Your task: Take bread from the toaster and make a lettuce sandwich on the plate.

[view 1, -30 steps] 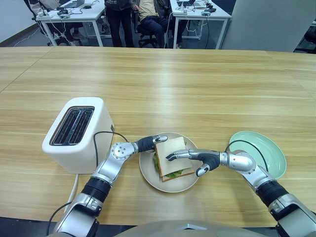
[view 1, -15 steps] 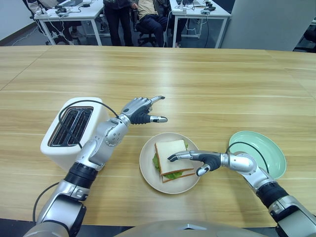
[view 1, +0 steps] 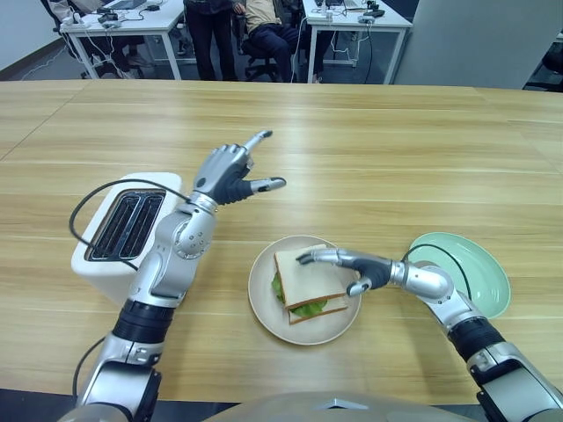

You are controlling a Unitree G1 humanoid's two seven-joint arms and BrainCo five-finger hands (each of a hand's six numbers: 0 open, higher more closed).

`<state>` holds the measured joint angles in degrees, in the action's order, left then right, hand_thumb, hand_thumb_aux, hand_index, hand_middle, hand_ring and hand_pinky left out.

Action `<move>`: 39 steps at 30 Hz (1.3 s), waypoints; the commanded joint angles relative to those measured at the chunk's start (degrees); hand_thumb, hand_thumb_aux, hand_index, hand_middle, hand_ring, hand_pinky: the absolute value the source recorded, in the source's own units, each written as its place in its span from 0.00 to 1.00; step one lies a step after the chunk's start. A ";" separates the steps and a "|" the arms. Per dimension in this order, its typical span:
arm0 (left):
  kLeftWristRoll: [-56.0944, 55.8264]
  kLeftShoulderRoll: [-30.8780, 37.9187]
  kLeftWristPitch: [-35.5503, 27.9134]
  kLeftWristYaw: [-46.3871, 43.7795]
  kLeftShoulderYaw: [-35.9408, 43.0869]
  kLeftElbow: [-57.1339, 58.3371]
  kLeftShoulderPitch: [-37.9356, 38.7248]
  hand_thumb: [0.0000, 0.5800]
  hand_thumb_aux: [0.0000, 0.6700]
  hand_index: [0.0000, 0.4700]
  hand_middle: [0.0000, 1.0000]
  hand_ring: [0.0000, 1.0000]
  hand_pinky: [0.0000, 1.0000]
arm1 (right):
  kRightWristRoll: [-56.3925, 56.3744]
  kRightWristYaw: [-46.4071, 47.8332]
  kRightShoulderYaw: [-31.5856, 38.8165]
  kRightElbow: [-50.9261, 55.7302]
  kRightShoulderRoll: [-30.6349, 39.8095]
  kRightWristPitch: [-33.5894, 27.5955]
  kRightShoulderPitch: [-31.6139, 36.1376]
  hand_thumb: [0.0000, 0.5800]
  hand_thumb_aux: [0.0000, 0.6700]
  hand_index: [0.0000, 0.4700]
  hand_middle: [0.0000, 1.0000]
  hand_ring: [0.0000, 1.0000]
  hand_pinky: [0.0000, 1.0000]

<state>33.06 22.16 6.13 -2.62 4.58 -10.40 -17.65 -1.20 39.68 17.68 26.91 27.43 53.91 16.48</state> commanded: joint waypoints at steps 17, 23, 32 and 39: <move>-31.74 10.94 -4.29 -26.73 -8.17 -24.80 32.38 1.00 1.00 0.98 1.00 1.00 1.00 | -36.50 17.69 -6.47 -35.19 9.71 -38.35 -17.26 1.00 1.00 0.98 1.00 1.00 1.00; -30.10 18.49 -1.96 -36.51 1.10 -22.61 40.87 1.00 1.00 0.98 1.00 1.00 1.00 | -29.07 20.34 -4.04 -37.23 14.05 -47.01 -21.93 1.00 1.00 0.98 1.00 1.00 1.00; -21.92 20.47 -1.28 -40.83 14.17 -16.48 41.52 1.00 1.00 0.98 1.00 1.00 1.00 | -6.39 18.70 1.14 -31.60 16.53 -39.96 -27.17 1.00 1.00 0.98 1.00 1.00 1.00; -16.90 20.24 0.60 -40.23 17.88 -11.03 38.67 1.00 1.00 0.98 1.00 1.00 1.00 | 5.64 16.14 3.91 -26.26 17.10 -32.63 -25.93 1.00 1.00 0.98 1.00 1.00 1.00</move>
<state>13.79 42.35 5.87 -43.14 21.33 -23.88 22.08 1.82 57.01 20.84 -0.28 45.04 20.15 -10.02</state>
